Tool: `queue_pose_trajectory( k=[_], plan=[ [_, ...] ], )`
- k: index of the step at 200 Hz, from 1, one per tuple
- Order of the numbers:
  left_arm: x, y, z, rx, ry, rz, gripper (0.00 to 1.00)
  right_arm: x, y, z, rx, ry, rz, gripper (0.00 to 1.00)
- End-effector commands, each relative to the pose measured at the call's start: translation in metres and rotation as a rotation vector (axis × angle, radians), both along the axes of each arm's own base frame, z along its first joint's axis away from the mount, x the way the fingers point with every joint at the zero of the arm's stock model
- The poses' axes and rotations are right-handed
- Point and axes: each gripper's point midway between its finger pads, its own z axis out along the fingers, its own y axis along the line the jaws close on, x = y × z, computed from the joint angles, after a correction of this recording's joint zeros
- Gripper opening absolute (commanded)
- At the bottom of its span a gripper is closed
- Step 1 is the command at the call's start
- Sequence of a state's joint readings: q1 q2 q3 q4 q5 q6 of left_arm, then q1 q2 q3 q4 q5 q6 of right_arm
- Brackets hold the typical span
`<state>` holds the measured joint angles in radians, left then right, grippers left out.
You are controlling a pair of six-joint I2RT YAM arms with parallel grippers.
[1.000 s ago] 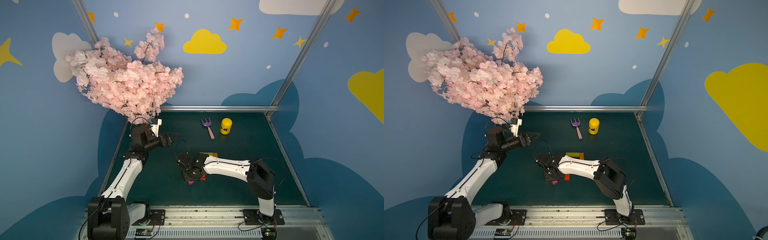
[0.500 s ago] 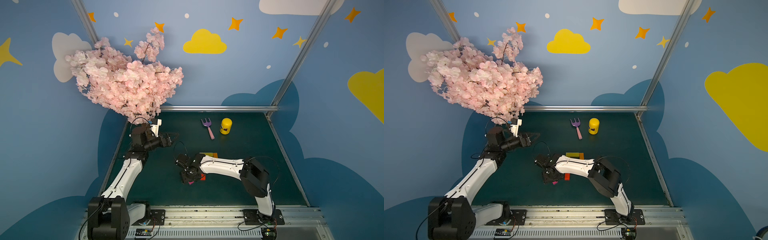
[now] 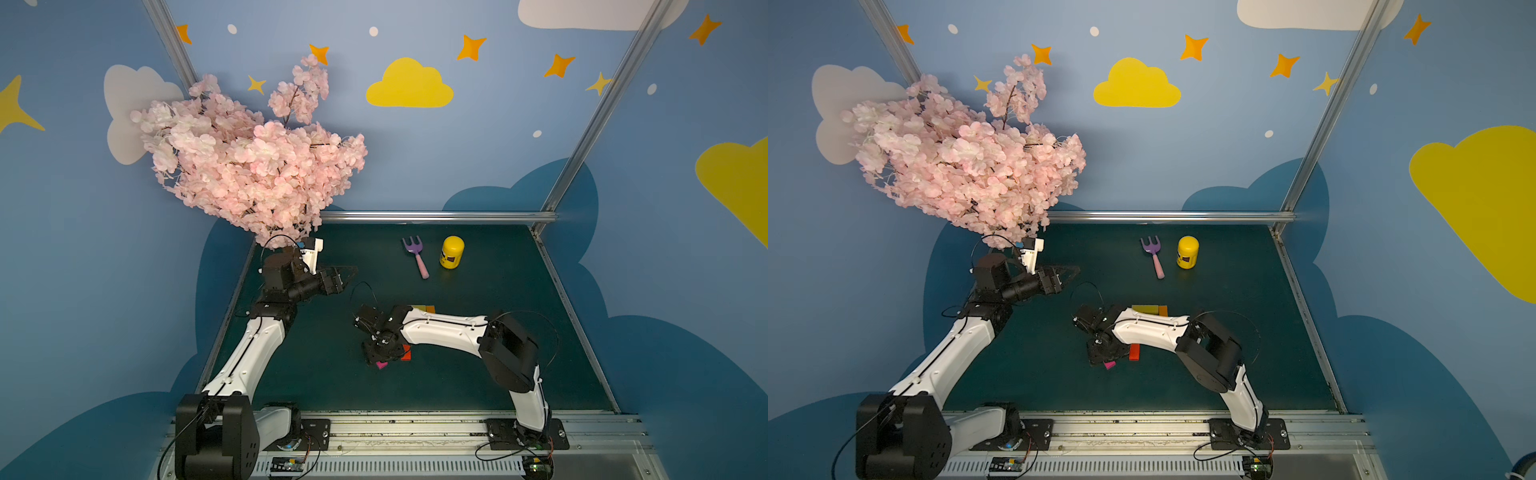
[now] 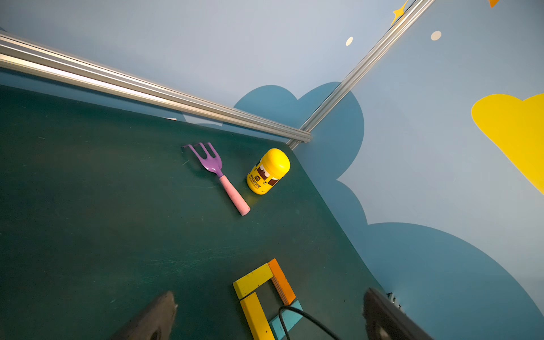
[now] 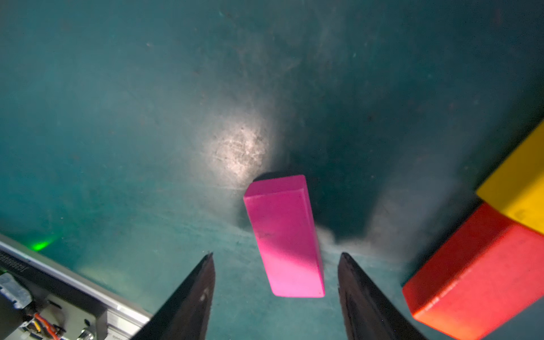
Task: Assemble the letter p with building blocks
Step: Pick up the building block from the center of the board.
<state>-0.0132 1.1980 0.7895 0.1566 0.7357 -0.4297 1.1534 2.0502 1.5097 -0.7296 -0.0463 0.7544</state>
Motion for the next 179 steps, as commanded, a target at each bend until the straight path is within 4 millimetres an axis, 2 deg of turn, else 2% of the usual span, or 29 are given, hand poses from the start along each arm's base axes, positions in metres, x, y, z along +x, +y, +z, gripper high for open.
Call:
queue_pose_trajectory(
  k=[1, 41, 102, 137, 158, 179],
  plan=[
    [0.002, 0.002, 0.009, 0.013, -0.029, 0.003, 1.0, -0.001, -0.005, -0.008, -0.056, 0.021, -0.001, 0.66],
    [0.001, 0.003, 0.008, 0.018, -0.03, 0.008, 1.0, 0.001, -0.006, -0.012, -0.071, 0.029, -0.001, 0.61],
    [0.002, 0.002, 0.008, 0.019, -0.029, 0.007, 1.0, 0.003, -0.012, -0.011, -0.095, 0.012, -0.005, 0.38],
    [0.001, 0.002, 0.009, 0.019, -0.031, 0.007, 1.0, 0.001, -0.013, 0.012, -0.098, -0.067, -0.005, 0.3],
    [0.001, 0.002, 0.009, 0.016, -0.031, 0.004, 1.0, -0.001, -0.015, 0.027, -0.073, -0.083, -0.023, 0.29],
    [0.0, 0.001, 0.012, 0.007, -0.037, -0.005, 1.0, -0.007, -0.025, 0.035, -0.093, -0.07, -0.047, 0.29]
  ],
)
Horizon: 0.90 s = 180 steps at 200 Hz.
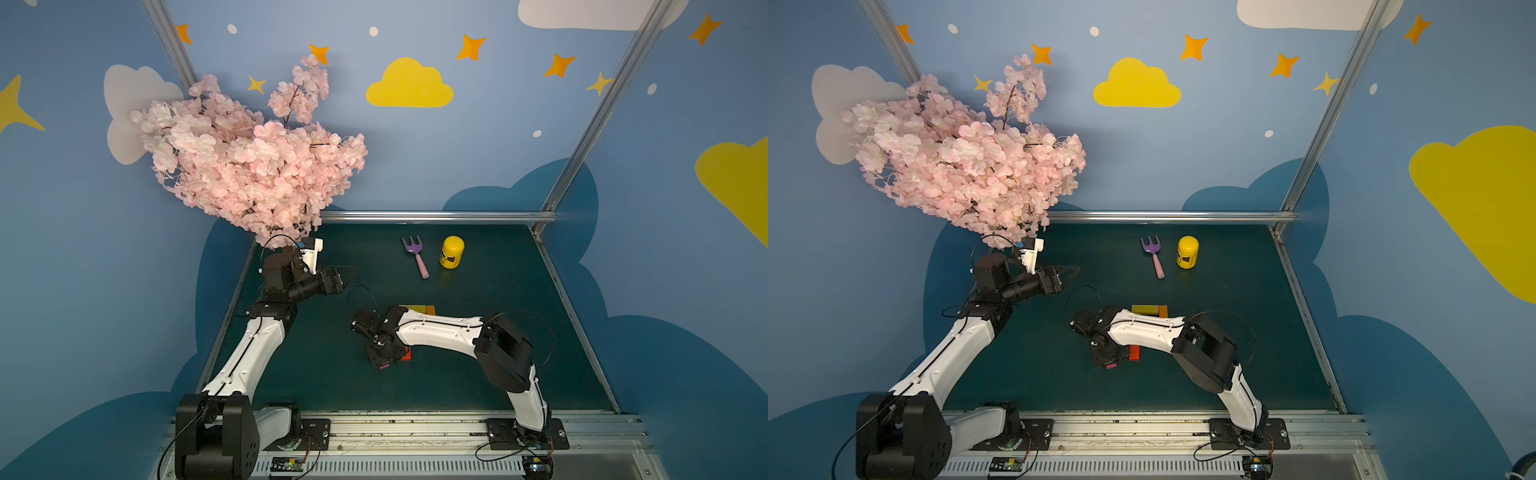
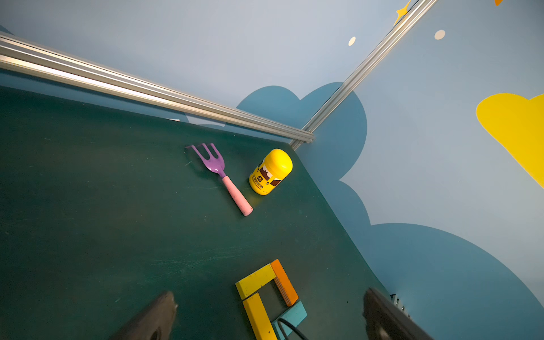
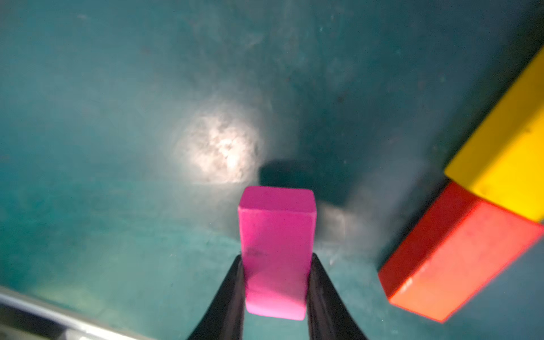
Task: Assemble the letter p with building blocks
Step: Pick up the building block from the center of the board, then assemble the building block at the center of the board.
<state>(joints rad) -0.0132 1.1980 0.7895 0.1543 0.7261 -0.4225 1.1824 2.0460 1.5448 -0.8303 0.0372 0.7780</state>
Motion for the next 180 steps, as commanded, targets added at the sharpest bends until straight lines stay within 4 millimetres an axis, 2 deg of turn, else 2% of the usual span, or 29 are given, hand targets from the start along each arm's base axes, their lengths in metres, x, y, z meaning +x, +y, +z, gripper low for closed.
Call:
queue_pose_trajectory(
  k=[1, 41, 74, 107, 180],
  plan=[
    [-0.001, -0.001, 0.013, 0.0, -0.036, -0.014, 1.0, -0.004, -0.013, 0.029, -0.006, -0.024, -0.039, 0.29],
    [-0.003, -0.006, 0.022, -0.034, -0.054, -0.048, 1.0, -0.026, -0.044, 0.031, -0.057, 0.011, -0.125, 0.3],
    [-0.005, -0.009, 0.026, -0.061, -0.052, -0.077, 1.0, -0.039, -0.063, 0.023, -0.083, 0.054, -0.195, 0.32],
    [-0.008, -0.011, 0.03, -0.067, -0.067, -0.085, 1.0, -0.049, -0.071, 0.013, -0.101, 0.107, -0.227, 0.33],
    [-0.011, -0.011, 0.033, -0.065, -0.073, -0.087, 1.0, -0.051, -0.075, -0.01, -0.105, 0.189, -0.277, 0.32]
  ],
)
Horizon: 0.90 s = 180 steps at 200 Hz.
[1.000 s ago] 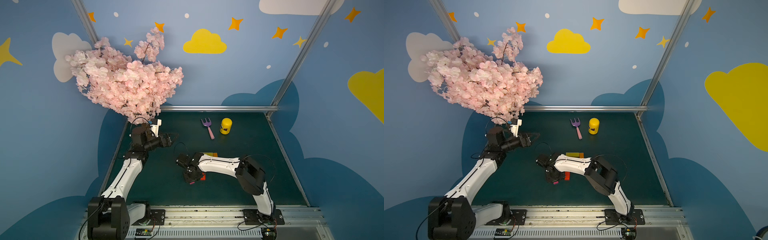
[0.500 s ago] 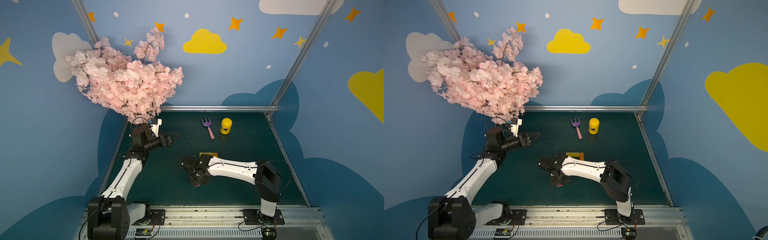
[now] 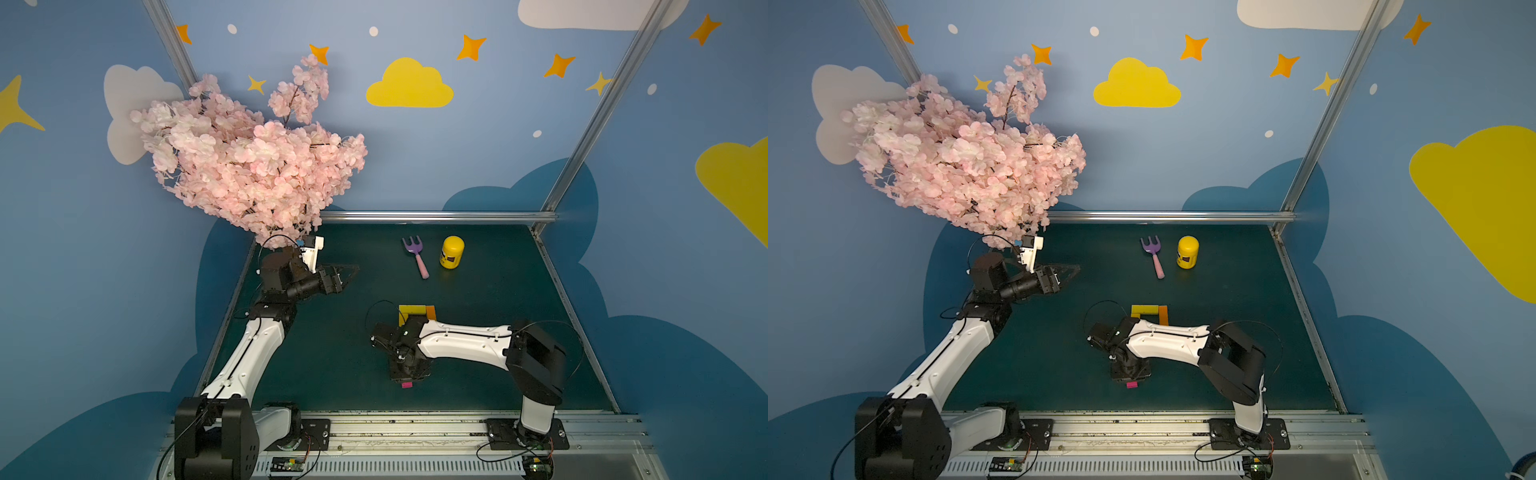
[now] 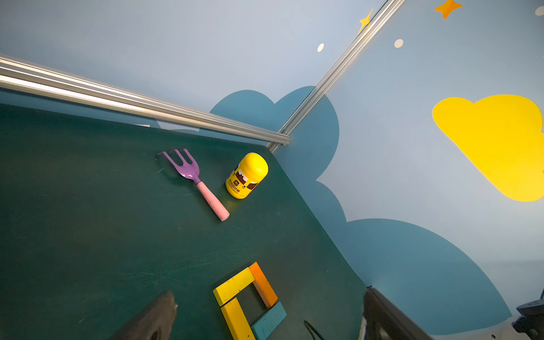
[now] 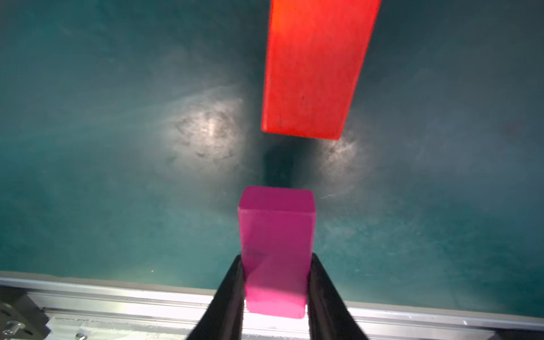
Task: Assemble the letter p with building blocks
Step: Assemble the building block at the center of the board.
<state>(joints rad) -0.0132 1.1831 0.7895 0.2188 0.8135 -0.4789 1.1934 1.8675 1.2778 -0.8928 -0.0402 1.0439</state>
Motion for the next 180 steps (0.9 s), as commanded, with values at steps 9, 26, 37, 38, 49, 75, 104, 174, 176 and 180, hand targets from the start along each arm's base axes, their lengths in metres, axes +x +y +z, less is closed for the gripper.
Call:
queue_pose_trajectory(
  k=[9, 26, 37, 38, 49, 75, 104, 174, 176, 180],
  plan=[
    [-0.001, -0.002, 0.013, -0.006, -0.034, -0.016, 1.0, -0.002, -0.001, -0.007, 0.007, 0.043, -0.033, 0.32],
    [-0.001, -0.002, 0.014, -0.006, -0.036, -0.018, 1.0, -0.001, -0.001, -0.011, 0.004, 0.055, -0.037, 0.32],
    [-0.002, -0.002, 0.015, -0.004, -0.038, -0.018, 1.0, -0.001, -0.001, -0.013, 0.006, 0.061, -0.042, 0.32],
    [-0.002, -0.001, 0.015, -0.003, -0.04, -0.017, 1.0, -0.001, -0.001, -0.013, 0.006, 0.061, -0.042, 0.32],
    [-0.003, -0.001, 0.014, -0.001, -0.039, -0.013, 1.0, 0.001, -0.001, -0.013, 0.008, 0.062, -0.045, 0.32],
    [-0.002, -0.001, 0.015, -0.002, -0.039, -0.014, 1.0, 0.004, -0.001, -0.016, 0.011, 0.065, -0.05, 0.32],
    [-0.001, -0.002, 0.013, -0.003, -0.034, -0.017, 1.0, 0.008, -0.003, -0.019, 0.014, 0.066, -0.064, 0.32],
    [0.0, -0.001, 0.015, -0.001, -0.039, -0.013, 1.0, 0.015, -0.009, -0.022, -0.001, 0.059, -0.081, 0.32],
    [0.0, -0.001, 0.015, -0.001, -0.039, -0.014, 1.0, 0.015, -0.01, -0.023, -0.002, 0.058, -0.082, 0.32],
    [0.0, -0.001, 0.014, -0.001, -0.036, -0.013, 1.0, 0.016, -0.01, -0.023, -0.003, 0.06, -0.084, 0.32]
  ],
)
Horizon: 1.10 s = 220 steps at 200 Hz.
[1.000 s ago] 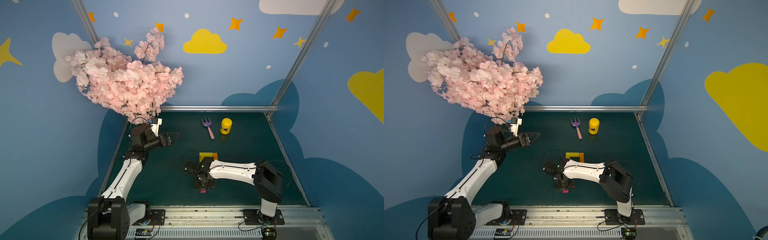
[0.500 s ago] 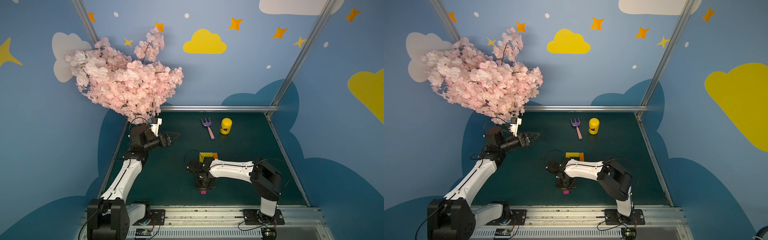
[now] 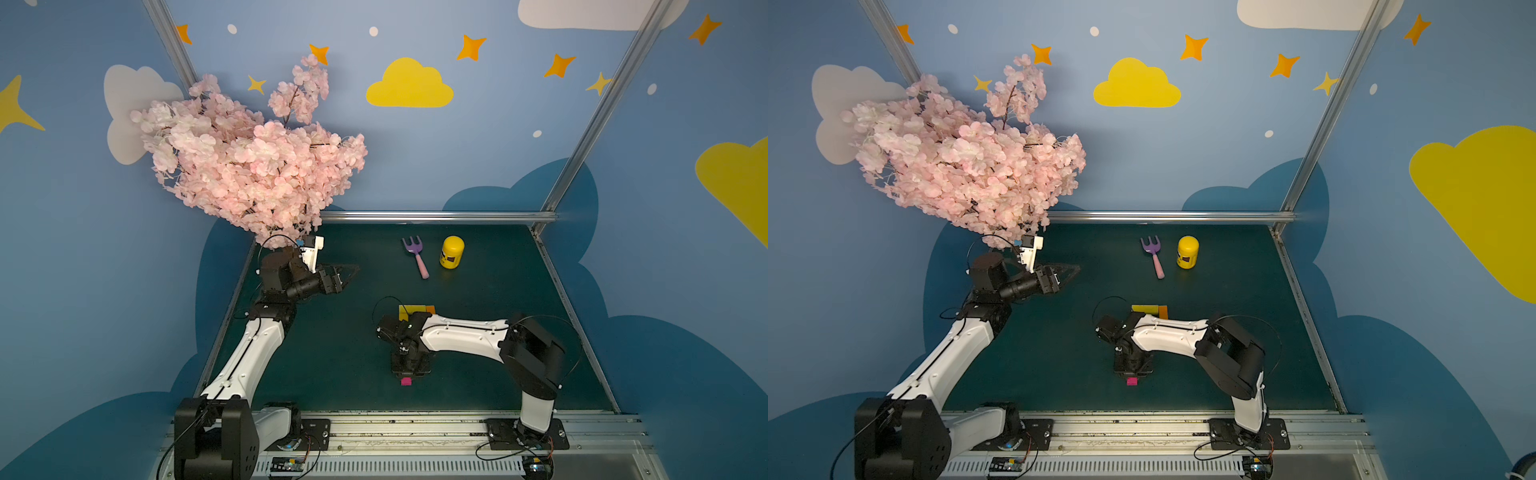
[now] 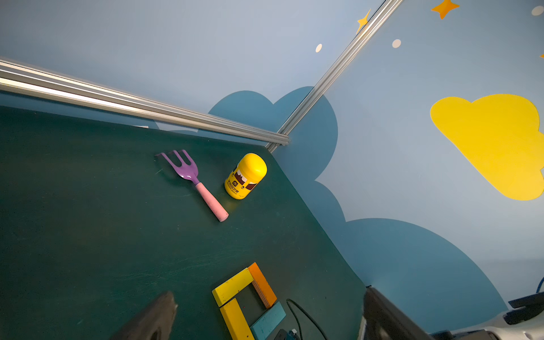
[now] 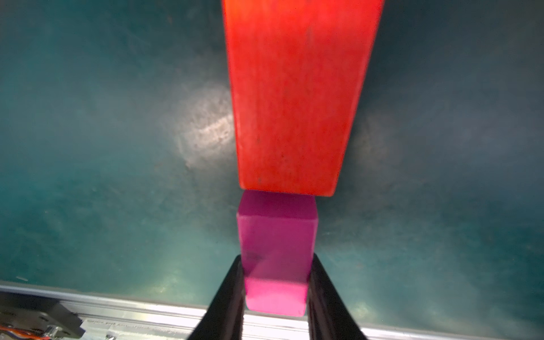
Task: Assemble the letter p with building blocks
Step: Assemble the building block at the center of the board.
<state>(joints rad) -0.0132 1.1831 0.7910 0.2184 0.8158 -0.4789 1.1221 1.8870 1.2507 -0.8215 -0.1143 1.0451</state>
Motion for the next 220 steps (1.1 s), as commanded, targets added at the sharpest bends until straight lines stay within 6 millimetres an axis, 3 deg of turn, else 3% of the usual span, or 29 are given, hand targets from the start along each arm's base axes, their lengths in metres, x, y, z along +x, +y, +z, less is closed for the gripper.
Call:
queue_pose_trajectory(
  k=[1, 158, 220],
  plan=[
    [0.0002, -0.0009, 0.0136, 0.0, -0.037, -0.012, 1.0, 0.0018, -0.0128, -0.0122, -0.055, 0.005, -0.011, 0.32],
    [0.0013, -0.0012, 0.011, 0.002, -0.032, -0.014, 1.0, 0.0089, -0.0168, -0.0187, -0.066, 0.012, -0.023, 0.33],
    [0.001, -0.0009, 0.0081, 0.004, -0.024, -0.013, 1.0, 0.0112, -0.0165, -0.0157, -0.063, -0.005, -0.016, 0.47]
  ],
)
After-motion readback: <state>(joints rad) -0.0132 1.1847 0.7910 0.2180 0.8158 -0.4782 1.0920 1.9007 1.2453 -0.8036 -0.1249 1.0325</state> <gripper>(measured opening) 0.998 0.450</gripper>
